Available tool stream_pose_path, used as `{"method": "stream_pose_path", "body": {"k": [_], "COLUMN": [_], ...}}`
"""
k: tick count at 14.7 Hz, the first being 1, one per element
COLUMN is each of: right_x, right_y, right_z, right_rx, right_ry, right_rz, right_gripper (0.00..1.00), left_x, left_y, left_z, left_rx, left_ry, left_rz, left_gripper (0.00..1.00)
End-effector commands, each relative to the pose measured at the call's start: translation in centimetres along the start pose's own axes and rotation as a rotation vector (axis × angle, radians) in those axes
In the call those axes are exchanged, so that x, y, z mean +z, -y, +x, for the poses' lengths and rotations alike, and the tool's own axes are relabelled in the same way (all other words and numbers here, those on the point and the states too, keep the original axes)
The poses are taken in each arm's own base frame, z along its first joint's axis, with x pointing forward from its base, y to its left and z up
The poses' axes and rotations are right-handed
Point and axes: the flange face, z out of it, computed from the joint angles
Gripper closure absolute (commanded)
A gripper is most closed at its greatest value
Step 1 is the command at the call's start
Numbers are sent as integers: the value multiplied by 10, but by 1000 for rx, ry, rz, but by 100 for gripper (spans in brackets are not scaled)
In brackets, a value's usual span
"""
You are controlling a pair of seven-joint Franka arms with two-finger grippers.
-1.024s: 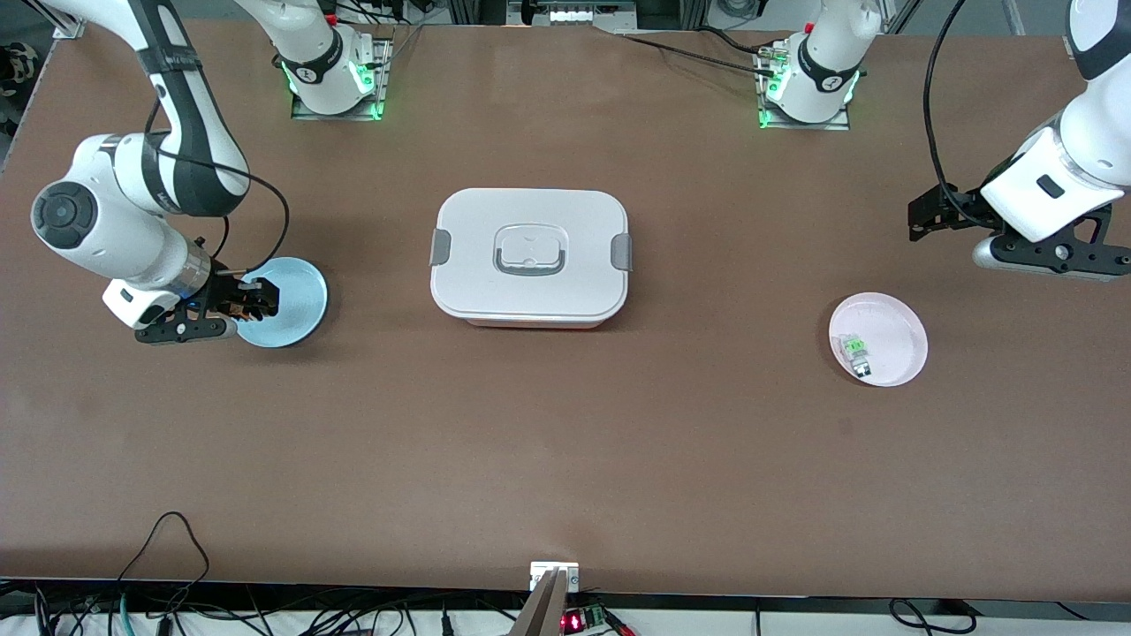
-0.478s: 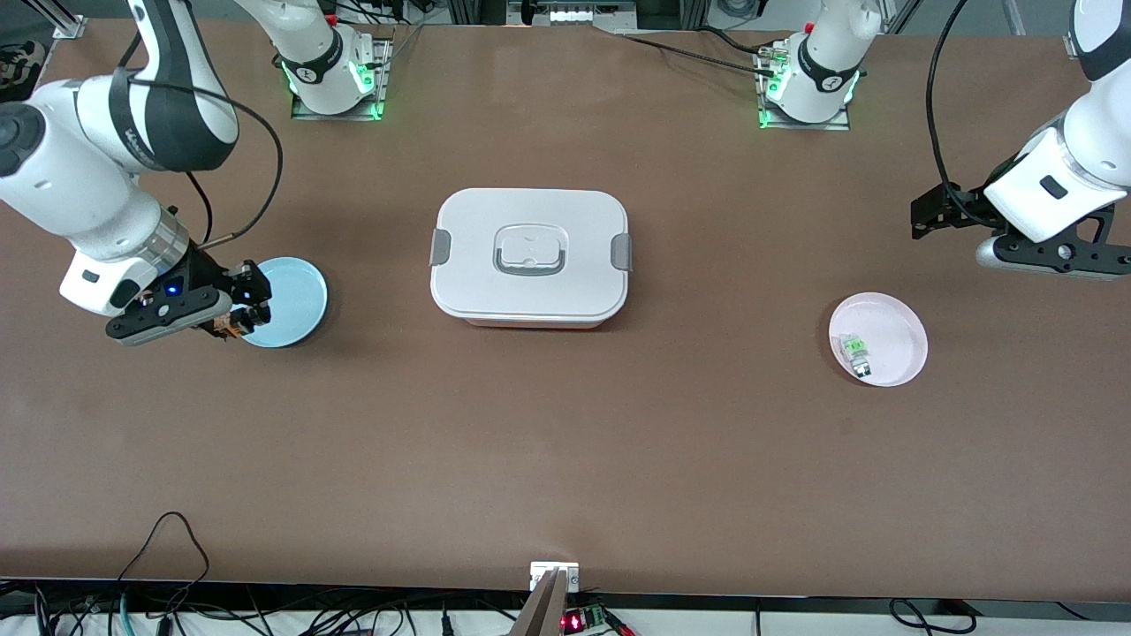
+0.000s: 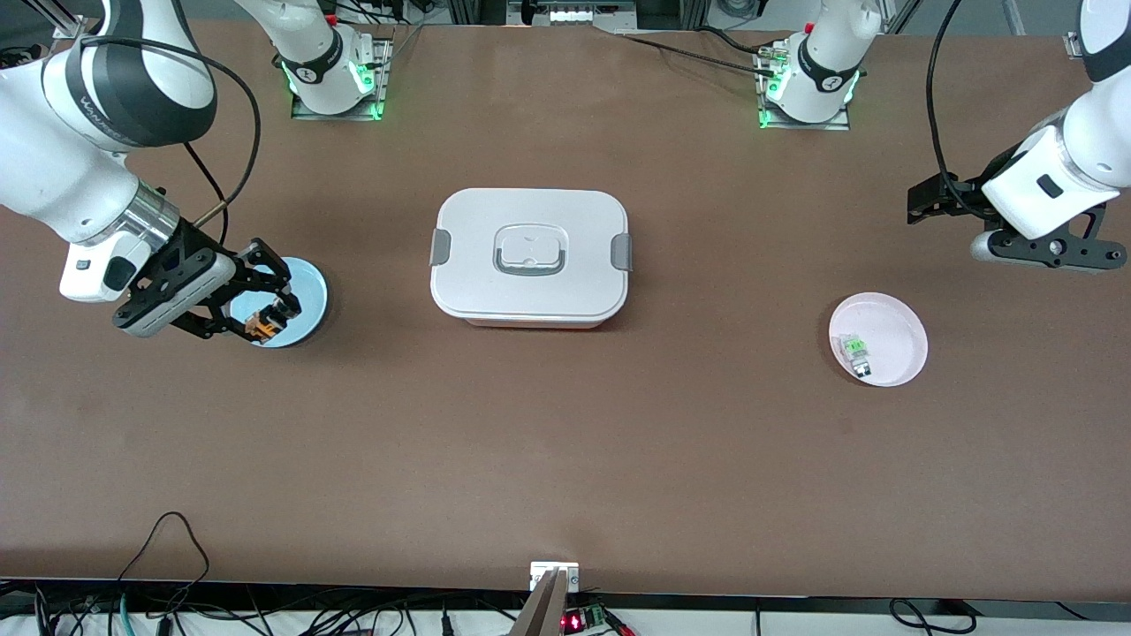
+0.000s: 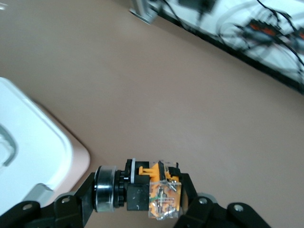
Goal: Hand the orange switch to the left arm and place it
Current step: 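Lift the switch with the right gripper while the left gripper approaches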
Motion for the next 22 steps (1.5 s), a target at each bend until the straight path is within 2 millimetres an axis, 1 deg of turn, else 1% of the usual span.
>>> {"method": "stream_pose_path", "body": {"k": [1,3,5,6,7,8,9,10,12,13,15,16,17,19,22], "right_x": [0,6,11,14,17,22,28,31,32,35,36,36,39,39,38], "right_y": [3,7,20,32,43,48,57,61,65,67,79,85,95,98,108], "right_z": [5,6,13,18,23,24,28,30,33,33,38,42,45,47,53], "right_rx": [-124,-199,-296,-333,-369,-385,-420,-449,-507,-521,-558,-584,-608,-623,-604], "right_ry": [-124,-197,-220,-249,-290,-337,-383,-431,-502,-527,-578,-608,-642,-701,-738], "right_rz": [112,174,194,221,260,297,332,351,359,381,414,417,427,428,446], "right_gripper": [74,74,74,74,74,74,74,74,74,74,74,74,74,74,74], "left_x": [3,8,12,12,11,10,16,26,48,50,46,51,59,72,87], "left_y": [13,8,-2,-4,0,5,5,6,-10,-15,-26,-36,-55,-73,-114], "left_z": [-5,-5,-14,-16,-17,-16,-11,-6,-1,3,15,26,36,58,86], "left_rx": [-18,-4,75,123,161,204,248,276,300,298,306,293,295,244,141], "left_ry": [39,67,136,146,140,122,112,109,97,64,-26,-43,-35,-73,-138], "left_rz": [-118,-164,-211,-270,-329,-397,-497,-619,-891,-977,-1031,-1093,-1172,-1273,-1426], "left_gripper": [0,0,0,0,0,0,0,0,0,0,0,0,0,0,1]}}
